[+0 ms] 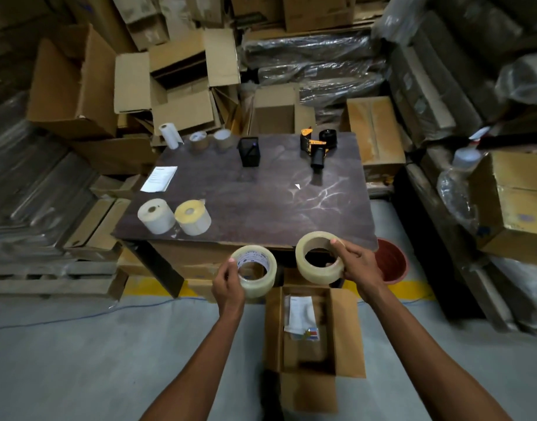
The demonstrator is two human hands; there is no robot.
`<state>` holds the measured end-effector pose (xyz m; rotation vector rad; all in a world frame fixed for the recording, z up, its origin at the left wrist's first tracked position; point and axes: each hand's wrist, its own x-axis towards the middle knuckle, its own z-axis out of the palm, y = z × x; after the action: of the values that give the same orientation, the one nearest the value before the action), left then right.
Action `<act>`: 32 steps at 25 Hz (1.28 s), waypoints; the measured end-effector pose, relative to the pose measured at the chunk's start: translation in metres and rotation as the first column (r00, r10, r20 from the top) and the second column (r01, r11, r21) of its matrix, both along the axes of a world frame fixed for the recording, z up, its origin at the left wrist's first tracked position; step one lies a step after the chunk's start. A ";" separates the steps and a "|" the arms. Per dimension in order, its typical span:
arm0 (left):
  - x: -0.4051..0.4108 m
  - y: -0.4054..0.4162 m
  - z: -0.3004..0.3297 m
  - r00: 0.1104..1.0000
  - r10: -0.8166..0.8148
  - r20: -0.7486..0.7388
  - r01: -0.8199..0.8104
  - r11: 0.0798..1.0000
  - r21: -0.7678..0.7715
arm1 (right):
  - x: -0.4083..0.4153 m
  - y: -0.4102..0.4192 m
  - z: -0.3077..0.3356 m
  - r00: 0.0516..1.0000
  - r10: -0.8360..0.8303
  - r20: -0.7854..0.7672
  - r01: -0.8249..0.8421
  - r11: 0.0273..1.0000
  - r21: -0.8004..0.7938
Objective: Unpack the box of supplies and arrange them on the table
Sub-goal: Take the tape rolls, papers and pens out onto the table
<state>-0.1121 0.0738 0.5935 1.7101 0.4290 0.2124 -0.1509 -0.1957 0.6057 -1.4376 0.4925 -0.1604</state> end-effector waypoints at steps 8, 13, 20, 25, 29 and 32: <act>0.099 0.018 -0.015 0.994 -0.074 -0.076 0.075 0.997 -0.001 | 0.092 0.022 -0.014 0.998 -0.064 -0.014 0.065 0.998 0.016; 0.151 0.026 -0.027 0.988 -0.117 -0.105 0.117 0.993 -0.005 | 0.137 0.032 -0.037 0.984 -0.167 -0.056 0.167 0.986 -0.009; 0.203 0.035 -0.056 0.963 -0.188 -0.191 0.190 0.982 -0.004 | 0.173 0.049 -0.073 0.969 -0.221 -0.114 0.209 0.972 -0.107; 0.221 0.037 -0.063 0.954 -0.233 -0.190 0.233 0.972 -0.023 | 0.192 0.060 -0.081 0.969 -0.226 -0.100 0.214 0.970 -0.118; 0.227 0.032 -0.065 0.956 -0.277 -0.099 0.281 0.959 0.039 | 0.203 0.062 -0.087 0.973 -0.202 -0.107 0.186 0.972 -0.147; 0.229 0.027 -0.069 0.971 -0.224 -0.087 0.231 0.969 0.089 | 0.208 0.060 -0.092 0.980 -0.175 -0.095 0.157 0.973 -0.170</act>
<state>0.1172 0.1006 0.5243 1.8527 0.2780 0.0010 0.0570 -0.1360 0.5137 -1.5694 0.7038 -0.2619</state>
